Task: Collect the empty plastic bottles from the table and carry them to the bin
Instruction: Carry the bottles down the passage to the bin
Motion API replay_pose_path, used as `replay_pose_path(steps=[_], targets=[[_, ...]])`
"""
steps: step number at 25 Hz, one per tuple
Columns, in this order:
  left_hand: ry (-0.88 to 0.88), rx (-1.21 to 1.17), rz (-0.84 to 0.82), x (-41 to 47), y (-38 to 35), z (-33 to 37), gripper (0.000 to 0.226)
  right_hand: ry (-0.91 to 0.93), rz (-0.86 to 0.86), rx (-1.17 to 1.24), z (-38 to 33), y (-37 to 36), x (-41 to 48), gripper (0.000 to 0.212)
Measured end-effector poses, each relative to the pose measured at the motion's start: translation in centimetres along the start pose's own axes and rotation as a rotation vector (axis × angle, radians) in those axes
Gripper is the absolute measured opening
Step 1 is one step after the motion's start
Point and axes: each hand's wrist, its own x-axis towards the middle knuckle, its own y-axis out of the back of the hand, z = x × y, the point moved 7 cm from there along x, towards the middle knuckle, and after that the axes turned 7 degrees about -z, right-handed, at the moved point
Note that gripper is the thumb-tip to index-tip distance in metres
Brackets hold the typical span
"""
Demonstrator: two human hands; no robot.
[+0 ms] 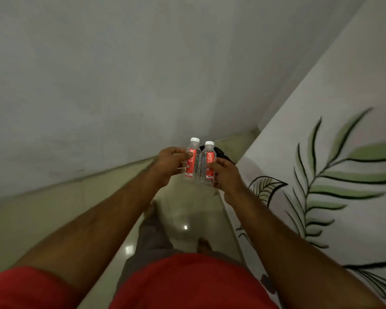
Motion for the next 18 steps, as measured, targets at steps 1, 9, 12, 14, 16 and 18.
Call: replay_pose_path(steps=[1,9,12,14,16,18], targets=[[0.018,0.036,-0.02,2.7,0.5,0.7,0.02,-0.015,0.043,0.027,-0.2,-0.1,2.3,0.03],[0.175,0.321,-0.177,24.0,2.9,3.3,0.029,-0.138,0.377,0.308,0.7,-1.2,18.9,0.029],[0.204,0.428,-0.221,31.3,2.3,1.4,0.026,-0.241,0.444,0.402,4.3,-0.7,24.4,0.031],[0.219,0.493,-0.251,36.0,1.5,-1.2,0.026,-0.287,0.478,0.493,7.2,0.1,27.9,0.036],[0.268,0.544,-0.263,40.7,0.7,-4.9,0.023,-0.312,0.505,0.555,10.7,1.5,31.9,0.037],[0.29,0.606,-0.271,45.4,-0.2,-9.3,0.021,-0.326,0.54,0.584,15.1,3.2,36.4,0.038]])
